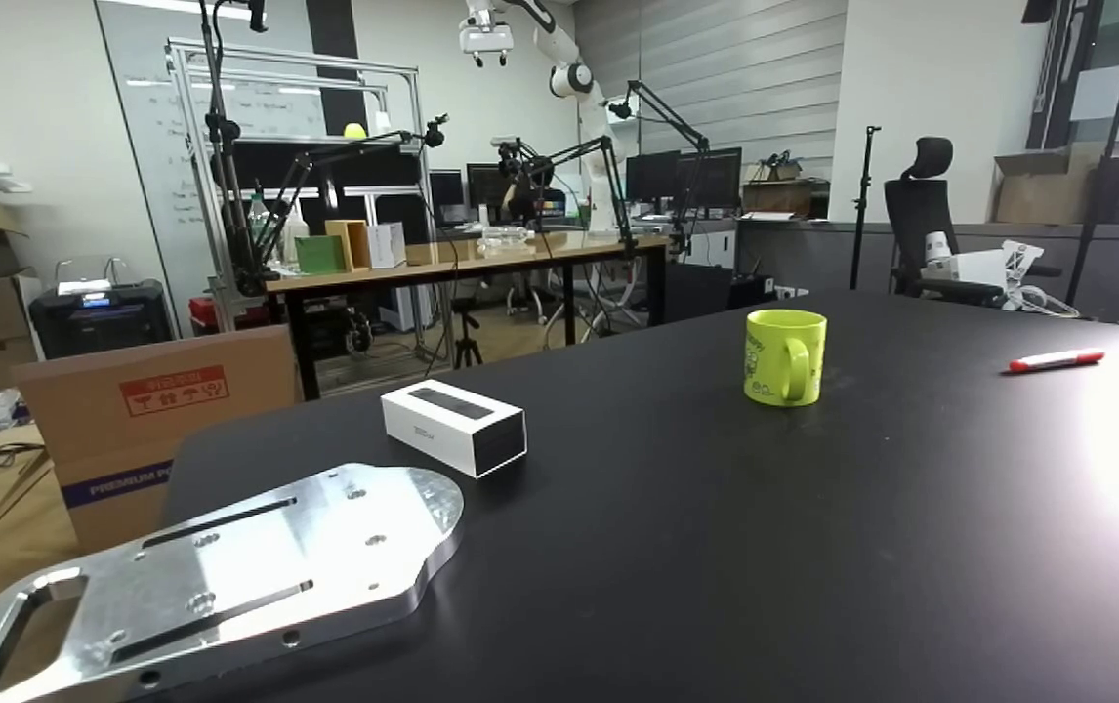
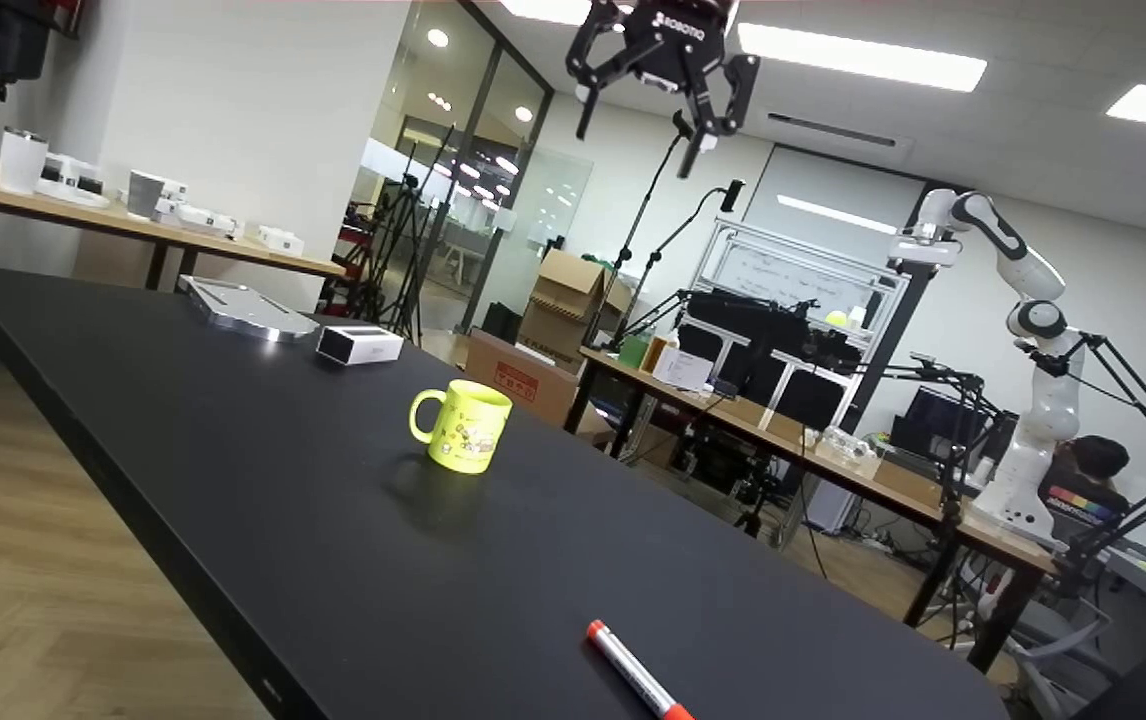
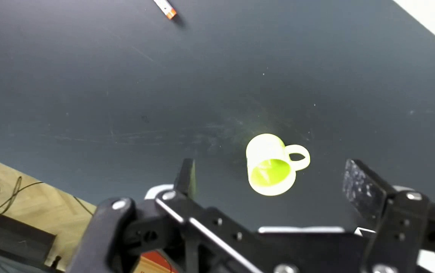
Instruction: Put the orange marker in the mug
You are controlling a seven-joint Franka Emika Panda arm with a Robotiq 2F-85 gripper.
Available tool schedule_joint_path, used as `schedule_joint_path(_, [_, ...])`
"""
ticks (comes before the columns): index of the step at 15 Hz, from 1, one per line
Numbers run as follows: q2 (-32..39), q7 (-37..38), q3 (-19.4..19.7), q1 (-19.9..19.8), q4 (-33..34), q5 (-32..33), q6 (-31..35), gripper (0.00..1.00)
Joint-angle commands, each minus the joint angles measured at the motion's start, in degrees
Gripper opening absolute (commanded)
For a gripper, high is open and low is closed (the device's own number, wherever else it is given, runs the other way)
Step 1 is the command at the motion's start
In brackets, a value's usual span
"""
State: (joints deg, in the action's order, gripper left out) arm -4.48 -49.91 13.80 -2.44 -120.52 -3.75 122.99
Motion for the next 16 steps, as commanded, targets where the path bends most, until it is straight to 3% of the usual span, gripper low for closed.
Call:
schedule_joint_path(1, [7.3, -16.3, 2.5, -3.8, 8.4, -7.3, -9.6, 1.0])
schedule_joint_path(3, [11.8, -24.6, 3.4, -7.4, 12.9, -5.9, -15.2, 1.0])
schedule_joint_path(5, [14.2, -26.6, 2.5, -9.7, 14.7, 0.1, -14.2, 1.0])
schedule_joint_path(10, [16.8, -24.0, 1.7, -11.5, 14.1, 13.4, 0.1, 1.0])
schedule_joint_path(12, [18.1, -21.2, 1.7, -12.0, 15.4, 14.2, 0.6, 1.0])
schedule_joint_path(13, [16.8, -24.4, 0.9, -12.6, 13.2, 12.8, 0.7, 1.0])
schedule_joint_path(16, [17.4, -23.2, 0.9, -12.7, 13.7, 13.3, 0.8, 1.0])
